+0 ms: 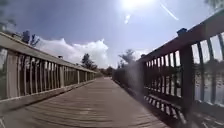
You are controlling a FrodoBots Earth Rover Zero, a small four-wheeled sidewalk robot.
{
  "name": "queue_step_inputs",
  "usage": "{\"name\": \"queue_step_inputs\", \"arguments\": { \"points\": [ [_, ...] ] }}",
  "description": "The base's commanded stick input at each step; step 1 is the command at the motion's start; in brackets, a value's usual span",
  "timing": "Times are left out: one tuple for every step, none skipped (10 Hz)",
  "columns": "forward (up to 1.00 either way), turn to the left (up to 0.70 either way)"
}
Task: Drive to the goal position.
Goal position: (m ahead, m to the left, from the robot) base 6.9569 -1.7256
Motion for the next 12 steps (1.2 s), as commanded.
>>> {"name": "queue_step_inputs", "arguments": {
  "points": [
    [0.45,0.02],
    [0.45,0.02],
    [0.45,0.02],
    [0.45,0.02],
    [0.45,0.02],
    [0.45,0.02],
    [0.45,0.02],
    [0.45,0.02],
    [0.45,0.02],
    [0.45,0.02],
    [0.45,0.02],
    [0.45,0.02]
  ]
}}
